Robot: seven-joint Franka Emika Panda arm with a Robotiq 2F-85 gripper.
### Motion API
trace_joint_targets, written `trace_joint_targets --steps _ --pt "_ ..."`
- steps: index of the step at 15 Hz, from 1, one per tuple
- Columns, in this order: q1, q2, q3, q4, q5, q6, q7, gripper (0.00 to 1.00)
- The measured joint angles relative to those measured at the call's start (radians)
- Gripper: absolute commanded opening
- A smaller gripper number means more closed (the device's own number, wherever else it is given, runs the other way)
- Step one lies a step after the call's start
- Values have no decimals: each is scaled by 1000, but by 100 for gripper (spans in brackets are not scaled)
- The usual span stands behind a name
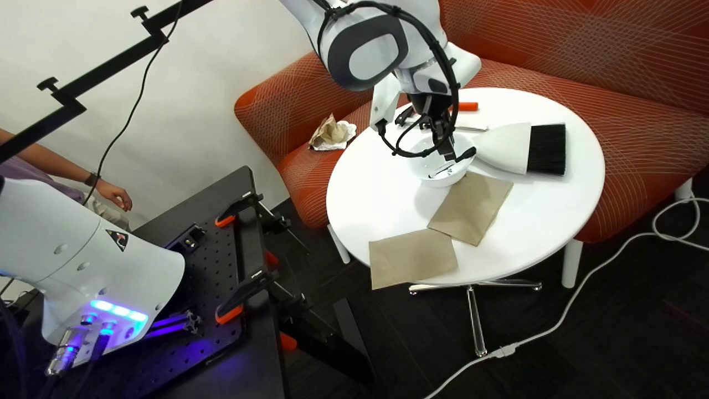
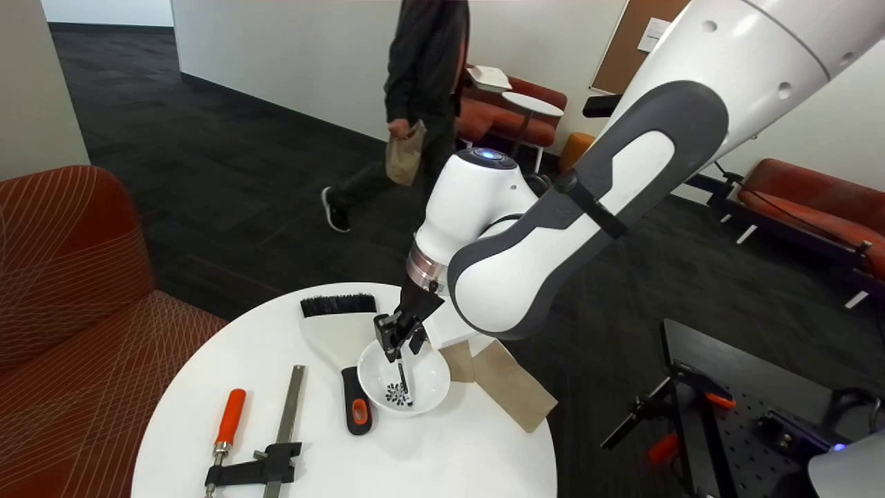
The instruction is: Remove the marker from the bowl
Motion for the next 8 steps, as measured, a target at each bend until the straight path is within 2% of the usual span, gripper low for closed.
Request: trace_joint_targets --steps 2,5,7,8 --pt "5 23 -8 18 0 0 13 56" --pt "15 56 -22 44 1 0 19 51" --pt "20 76 -29 60 1 0 20 27" --pt "22 85 -29 68 1 0 20 26"
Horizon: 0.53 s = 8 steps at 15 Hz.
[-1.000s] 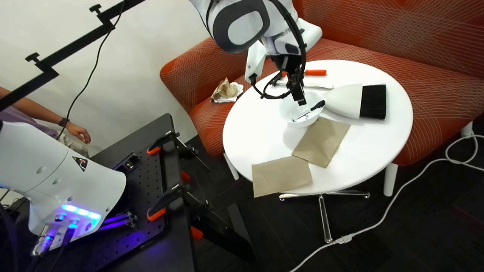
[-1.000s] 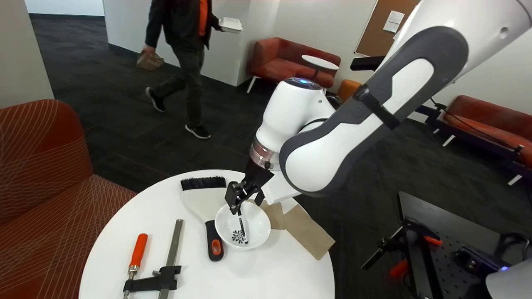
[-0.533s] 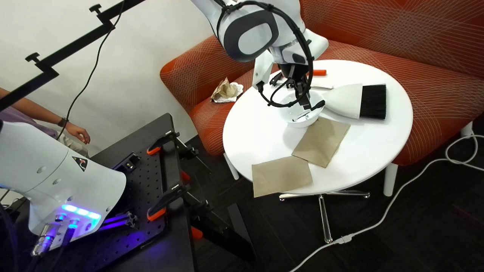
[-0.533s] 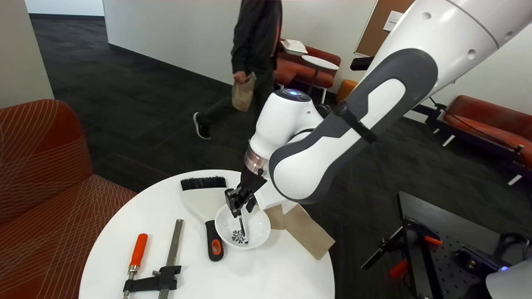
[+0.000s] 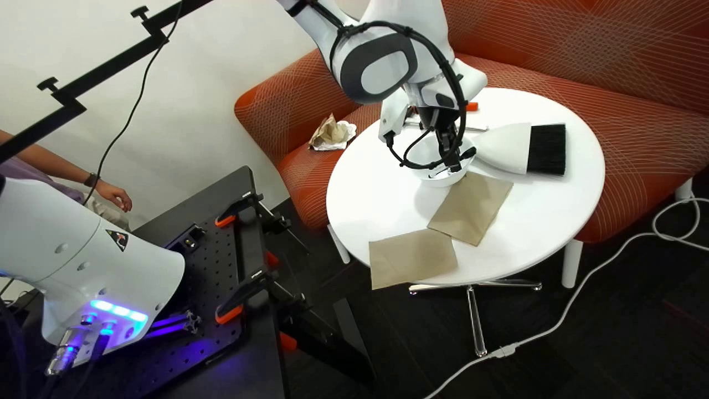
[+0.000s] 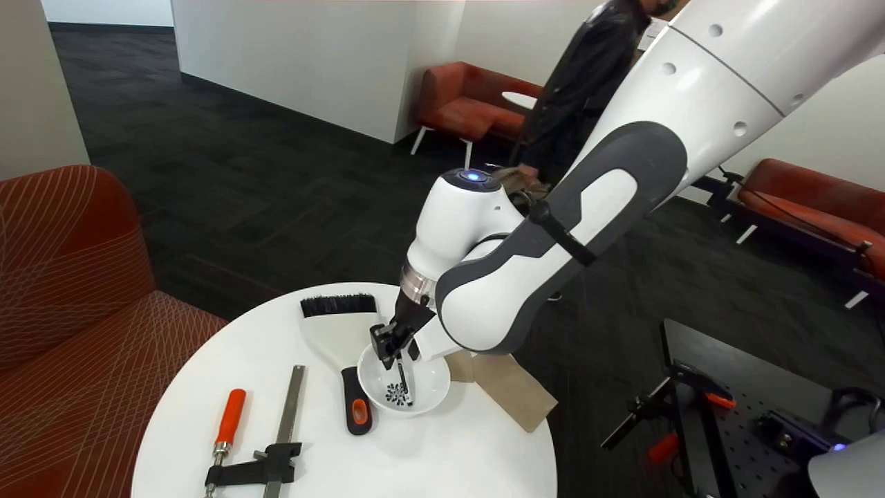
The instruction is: Remove the marker from the bowl
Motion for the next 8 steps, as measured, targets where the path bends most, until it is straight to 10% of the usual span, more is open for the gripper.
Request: trace_joint_targets --steps 3,8 --pt "4 18 0 15 0 0 0 1" --pt "30 12 -3 13 0 -1 0 3"
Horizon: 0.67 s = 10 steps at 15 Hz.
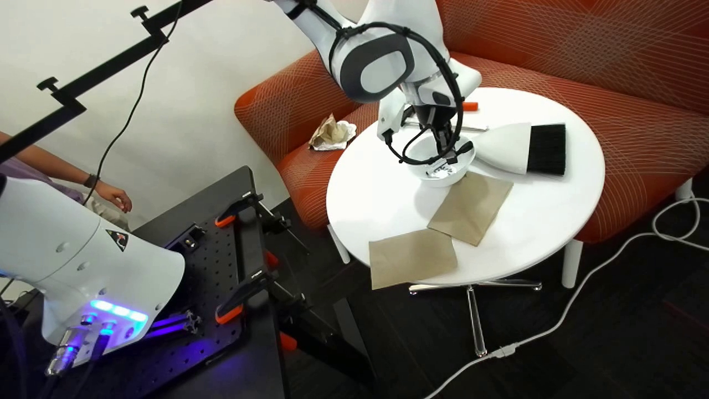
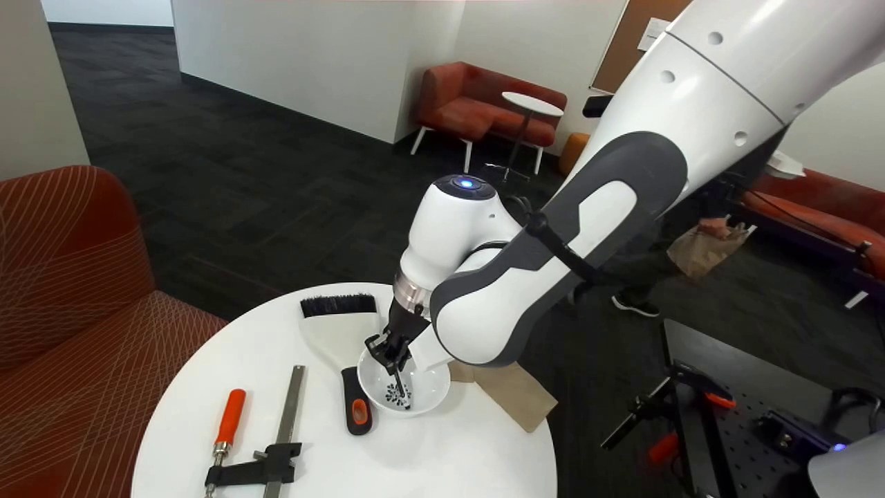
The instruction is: Remove the marker from the bowl
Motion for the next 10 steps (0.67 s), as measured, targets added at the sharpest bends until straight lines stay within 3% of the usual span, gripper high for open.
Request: trace_joint_targets --steps 3,8,10 --pt "63 -39 -41 -32 -1 24 17 3" --pt "243 -161 -179 -169 -2 151 56 3" --pt "279 -217 -192 -220 -6 154 50 3"
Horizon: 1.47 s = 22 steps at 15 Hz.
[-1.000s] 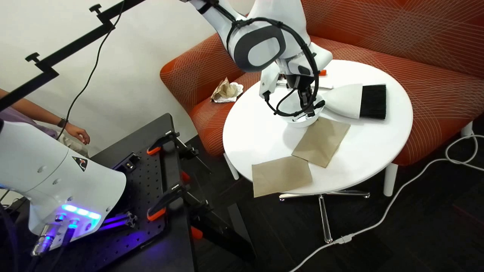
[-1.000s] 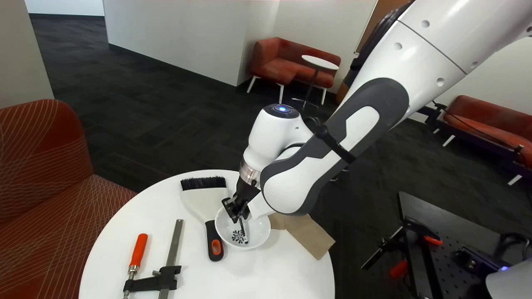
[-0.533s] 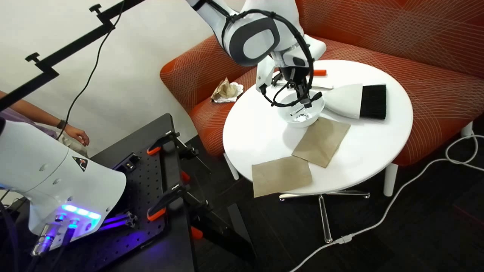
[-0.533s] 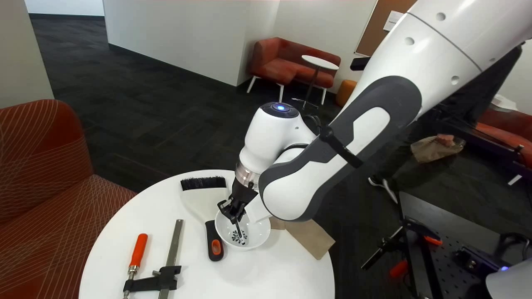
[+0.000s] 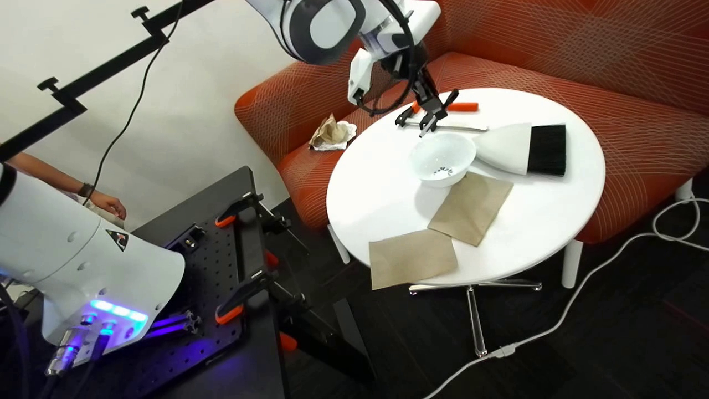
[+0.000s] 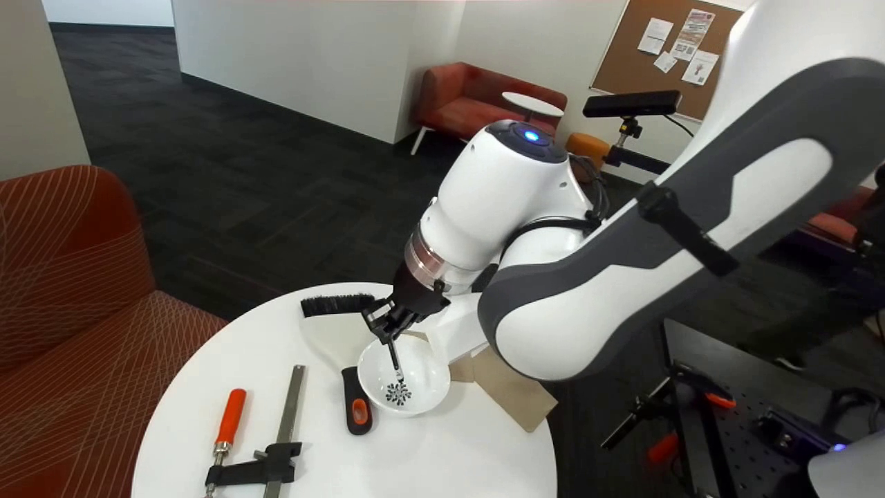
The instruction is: Remove the marker from the bowl
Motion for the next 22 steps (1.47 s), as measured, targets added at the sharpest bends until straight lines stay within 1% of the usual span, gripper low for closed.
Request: trace_joint_targets --steps 2,5,8,11,13,15,17,22 --pt "6 -52 18 -43 -17 -7 -23 3" --pt "-27 -113 91 -90 -45 -51 -94 3" --pt "-95 -139 192 -105 -72 -134 -173 3" --pt "-172 -134 294 -102 -80 -221 -266 3" --pt "-215 -117 347 -90 -81 -269 -335 3" --pt "-245 -87 379 -66 -88 -301 -396 3" --pt "-262 -45 396 -31 -110 -316 -439 3" --pt "-264 75 412 74 -162 -322 -513 3"
